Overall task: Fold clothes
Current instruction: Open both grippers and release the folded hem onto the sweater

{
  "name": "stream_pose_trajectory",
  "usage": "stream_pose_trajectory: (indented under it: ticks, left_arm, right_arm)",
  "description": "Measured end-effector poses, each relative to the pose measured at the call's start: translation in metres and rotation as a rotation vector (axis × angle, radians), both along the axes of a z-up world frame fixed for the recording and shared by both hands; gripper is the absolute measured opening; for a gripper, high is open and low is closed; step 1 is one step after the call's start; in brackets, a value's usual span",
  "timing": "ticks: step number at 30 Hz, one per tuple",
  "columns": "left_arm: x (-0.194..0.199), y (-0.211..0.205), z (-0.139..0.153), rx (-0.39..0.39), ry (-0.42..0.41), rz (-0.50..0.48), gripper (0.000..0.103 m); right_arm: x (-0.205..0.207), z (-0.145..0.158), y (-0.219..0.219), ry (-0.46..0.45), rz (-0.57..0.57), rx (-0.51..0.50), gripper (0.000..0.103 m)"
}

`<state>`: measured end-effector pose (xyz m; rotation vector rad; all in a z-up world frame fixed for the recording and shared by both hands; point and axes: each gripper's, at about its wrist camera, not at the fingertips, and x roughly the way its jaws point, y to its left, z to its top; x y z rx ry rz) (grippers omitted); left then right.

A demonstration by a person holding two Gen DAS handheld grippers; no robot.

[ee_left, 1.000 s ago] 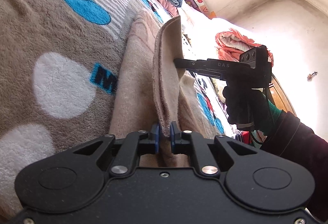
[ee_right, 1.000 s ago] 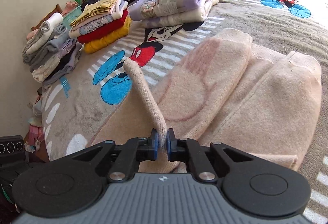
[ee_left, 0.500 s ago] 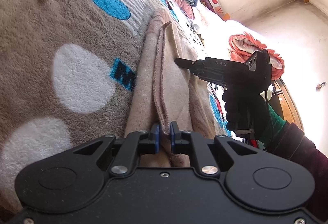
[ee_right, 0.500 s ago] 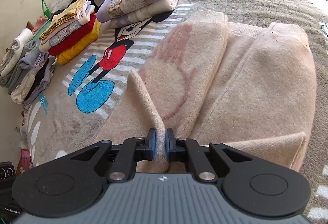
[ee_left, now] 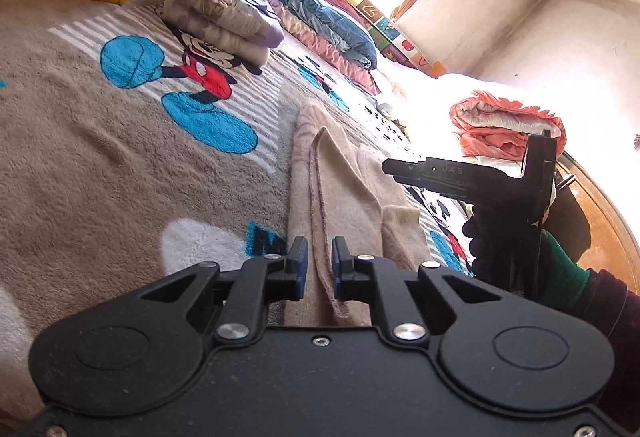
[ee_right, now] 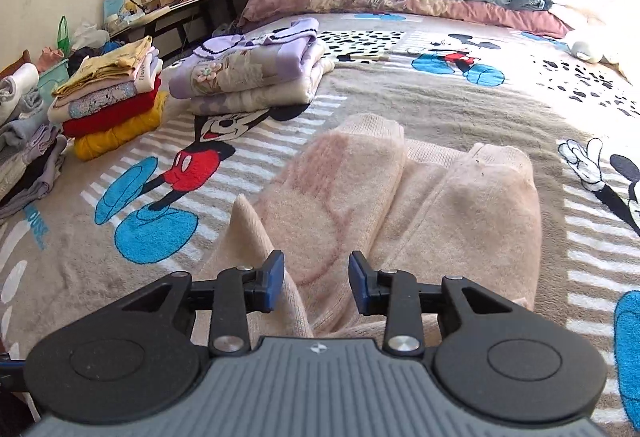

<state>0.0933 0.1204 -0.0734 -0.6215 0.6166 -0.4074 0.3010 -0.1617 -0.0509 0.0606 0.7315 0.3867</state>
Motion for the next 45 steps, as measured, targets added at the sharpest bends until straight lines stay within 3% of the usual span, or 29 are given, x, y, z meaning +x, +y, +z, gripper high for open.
stream_pose_trajectory:
  ticks: [1,5,10,13,14,16,17,20,24,32,36,41,45]
  left_arm:
    - [0.002,0.0,-0.002,-0.036,0.02,-0.038,0.009]
    - [0.004,-0.017,-0.008,-0.053,0.088,-0.107,0.04]
    - [0.004,-0.029,-0.014,-0.022,0.124,-0.112,0.041]
    - [0.005,-0.035,-0.017,0.001,0.143,-0.105,0.038]
    - [0.005,-0.035,-0.018,0.006,0.142,-0.099,0.025]
    - [0.007,-0.034,-0.019,0.015,0.14,-0.087,0.009]
    - [0.008,-0.033,-0.019,0.02,0.139,-0.081,0.008]
    - [0.01,-0.032,-0.021,0.035,0.136,-0.062,0.007]
    - [0.013,-0.03,-0.023,0.054,0.132,-0.038,0.007]
    - [0.016,-0.03,-0.024,0.048,0.154,-0.086,0.006]
    - [0.013,-0.024,-0.016,0.03,0.125,-0.089,0.007]
    - [0.009,0.002,-0.001,0.034,0.044,0.008,0.007]
    - [0.016,0.009,0.003,0.003,0.026,0.027,0.007]
  right_arm:
    - [-0.006,0.004,-0.001,-0.018,-0.005,0.004,0.036]
    - [-0.04,0.014,-0.002,-0.061,0.026,0.051,0.036]
    - [-0.064,0.0,0.013,-0.046,0.066,0.01,0.036]
    - [-0.058,-0.006,0.017,-0.034,0.037,0.01,0.036]
    - [-0.055,-0.007,0.018,-0.036,0.017,0.006,0.036]
    - [-0.044,-0.011,0.018,-0.041,-0.023,-0.007,0.036]
    - [-0.038,-0.013,0.019,-0.044,-0.039,-0.01,0.037]
    - [-0.019,-0.022,0.021,-0.039,-0.044,-0.023,0.034]
    - [0.002,-0.036,0.017,0.058,-0.067,0.043,0.011]
    - [0.002,-0.037,0.02,0.01,-0.109,-0.019,0.009]
    - [-0.023,-0.016,0.023,-0.088,-0.081,-0.037,0.014]
    - [-0.068,0.002,0.033,-0.13,-0.014,-0.039,0.014]
    - [-0.116,0.003,0.042,-0.149,0.059,-0.042,0.016]
